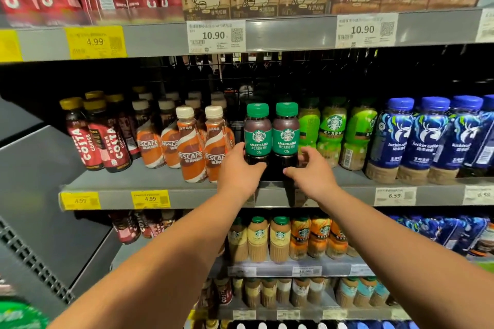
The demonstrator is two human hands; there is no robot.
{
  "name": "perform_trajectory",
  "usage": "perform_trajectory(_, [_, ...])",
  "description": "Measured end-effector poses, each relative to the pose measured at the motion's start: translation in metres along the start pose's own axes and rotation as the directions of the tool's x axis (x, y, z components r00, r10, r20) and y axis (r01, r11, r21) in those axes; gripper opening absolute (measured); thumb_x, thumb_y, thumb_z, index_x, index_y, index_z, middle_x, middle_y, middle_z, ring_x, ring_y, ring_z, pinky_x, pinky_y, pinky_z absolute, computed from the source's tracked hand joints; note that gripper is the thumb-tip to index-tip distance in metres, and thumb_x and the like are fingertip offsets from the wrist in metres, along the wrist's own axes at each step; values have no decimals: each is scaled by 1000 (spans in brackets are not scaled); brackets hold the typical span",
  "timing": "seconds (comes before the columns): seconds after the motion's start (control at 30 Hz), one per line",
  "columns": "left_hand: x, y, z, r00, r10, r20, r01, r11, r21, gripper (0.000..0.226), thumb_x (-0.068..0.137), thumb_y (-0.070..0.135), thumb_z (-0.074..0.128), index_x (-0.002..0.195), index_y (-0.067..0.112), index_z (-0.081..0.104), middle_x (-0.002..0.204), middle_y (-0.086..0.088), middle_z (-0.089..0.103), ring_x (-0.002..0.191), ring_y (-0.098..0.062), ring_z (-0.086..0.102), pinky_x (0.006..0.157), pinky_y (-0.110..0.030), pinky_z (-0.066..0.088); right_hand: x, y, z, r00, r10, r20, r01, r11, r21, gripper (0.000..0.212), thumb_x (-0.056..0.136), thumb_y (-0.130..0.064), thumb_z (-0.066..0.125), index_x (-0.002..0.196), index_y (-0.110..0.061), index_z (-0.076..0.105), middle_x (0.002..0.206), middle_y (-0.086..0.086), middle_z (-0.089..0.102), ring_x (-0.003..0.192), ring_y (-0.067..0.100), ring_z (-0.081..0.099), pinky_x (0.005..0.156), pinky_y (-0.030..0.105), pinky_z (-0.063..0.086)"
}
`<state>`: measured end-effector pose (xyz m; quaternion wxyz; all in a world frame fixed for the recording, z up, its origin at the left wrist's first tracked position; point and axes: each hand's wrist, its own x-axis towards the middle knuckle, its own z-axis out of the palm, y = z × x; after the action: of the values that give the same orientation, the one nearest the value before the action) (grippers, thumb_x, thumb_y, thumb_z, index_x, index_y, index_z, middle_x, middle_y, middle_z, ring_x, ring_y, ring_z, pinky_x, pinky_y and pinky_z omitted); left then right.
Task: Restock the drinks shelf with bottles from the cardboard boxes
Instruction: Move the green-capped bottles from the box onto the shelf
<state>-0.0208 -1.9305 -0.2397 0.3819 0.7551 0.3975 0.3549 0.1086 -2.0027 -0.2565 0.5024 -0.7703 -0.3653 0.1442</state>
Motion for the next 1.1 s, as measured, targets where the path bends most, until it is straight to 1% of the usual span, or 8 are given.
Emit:
perform_trajectory(0.1, [-9, 4, -21, 994, 73, 75, -99, 890, 444, 47, 88, 26, 59, 134, 17, 49, 130, -3, 55, 116, -23, 53, 90, -33, 46, -8, -10, -13, 998, -40, -42, 24, 944, -328, 47, 84, -19, 65, 127, -5, 49, 122, 13, 56, 111, 29, 52, 88, 33, 43])
perform_trajectory(0.27, [-30, 6, -41, 969, -18, 248, -171, 676, 717, 40, 90, 35, 54, 124, 14, 55, 125, -8, 57, 113, -28, 55, 84, -36, 48, -30, -26, -17, 990, -44, 131, 119, 754, -646, 30, 85, -23, 56, 110, -6, 55, 114, 16, 60, 104, 33, 56, 75, 33, 44])
perform_trajectory(0.4, [-50, -1, -58, 950, -62, 305, -211, 592, 778, 38, 89, 37, 54, 121, 16, 56, 124, -9, 57, 114, -30, 54, 83, -36, 46, -59, -40, -8, 978, -3, 207, 158, 657, -737, 26, 84, -23, 54, 107, -11, 58, 113, 14, 60, 100, 31, 57, 71, 30, 44])
perform_trajectory(0.57, [-73, -14, -91, 935, -65, 349, -248, 581, 775, 37, 88, 38, 54, 116, 15, 60, 116, -8, 61, 105, -29, 58, 77, -34, 46, -108, -55, 12, 974, 70, 218, 130, 617, -776, 27, 86, -25, 56, 108, -9, 59, 108, 12, 60, 90, 28, 54, 68, 29, 42])
perform_trajectory(0.7, [-100, -36, -123, 907, -72, 414, -309, 553, 774, 34, 89, 43, 53, 105, 13, 61, 104, -7, 61, 99, -30, 59, 73, -34, 47, -154, -63, 44, 963, 137, 234, 100, 623, -776, 16, 86, -28, 54, 82, -12, 53, 90, 9, 53, 83, 28, 52, 68, 29, 41])
perform_trajectory(0.8, [-119, -64, -138, 896, -73, 438, -330, 552, 766, 29, 90, 38, 50, 103, 16, 64, 107, -8, 64, 98, -30, 60, 74, -35, 48, -187, -62, 75, 955, 162, 248, 97, 620, -778, 12, 84, -24, 52, 80, -13, 52, 88, 8, 52, 85, 30, 54, 69, 30, 41])
perform_trajectory(0.97, [-160, -116, -139, 844, -145, 517, -359, 563, 744, 30, 90, 37, 52, 109, 16, 63, 111, -7, 62, 102, -29, 59, 77, -36, 48, -234, -41, 120, 928, 227, 295, 109, 593, -798, 27, 89, -28, 53, 106, -8, 60, 105, 13, 58, 99, 32, 59, 72, 33, 43])
perform_trajectory(1.1, [-188, -163, -129, 797, -235, 556, -345, 579, 739, 23, 92, 38, 49, 90, 17, 56, 93, -6, 58, 88, -28, 58, 67, -36, 46, -254, -10, 147, 883, 313, 350, 109, 589, -801, 26, 88, -25, 52, 67, -12, 46, 71, 4, 50, 65, 24, 49, 58, 30, 39])
